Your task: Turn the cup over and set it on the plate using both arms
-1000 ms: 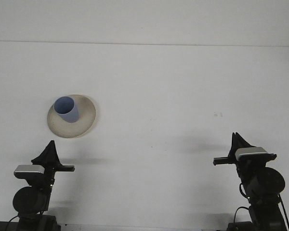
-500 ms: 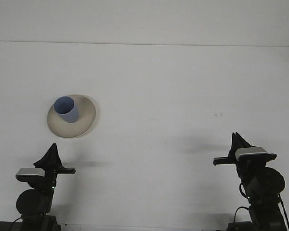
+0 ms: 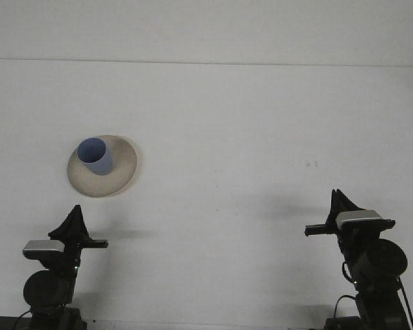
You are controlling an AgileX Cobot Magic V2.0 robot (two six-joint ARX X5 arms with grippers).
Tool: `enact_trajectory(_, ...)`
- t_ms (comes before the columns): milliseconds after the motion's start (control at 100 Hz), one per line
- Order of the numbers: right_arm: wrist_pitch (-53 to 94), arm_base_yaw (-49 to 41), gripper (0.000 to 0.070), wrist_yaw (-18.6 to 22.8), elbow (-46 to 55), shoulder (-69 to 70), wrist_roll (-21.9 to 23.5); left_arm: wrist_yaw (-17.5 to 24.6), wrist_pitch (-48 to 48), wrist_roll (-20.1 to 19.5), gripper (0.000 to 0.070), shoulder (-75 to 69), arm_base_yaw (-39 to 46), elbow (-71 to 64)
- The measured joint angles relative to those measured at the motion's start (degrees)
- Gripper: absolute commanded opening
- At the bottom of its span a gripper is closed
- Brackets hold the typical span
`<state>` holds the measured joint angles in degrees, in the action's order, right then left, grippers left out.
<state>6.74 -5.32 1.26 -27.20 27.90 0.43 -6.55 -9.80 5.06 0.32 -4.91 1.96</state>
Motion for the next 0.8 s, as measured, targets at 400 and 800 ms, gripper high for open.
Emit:
enact_trajectory(400,0.0,0.0,0.0044,0.0,0.0,0.0,0.0,0.0,0.0,0.0,0.0011,0.0,0.0,0.0)
enact_trajectory(800,0.0,0.0,0.0044,0.0,0.0,-0.5,0.0,0.0,0.0,0.0,0.0011,0.0,0.0,0.0)
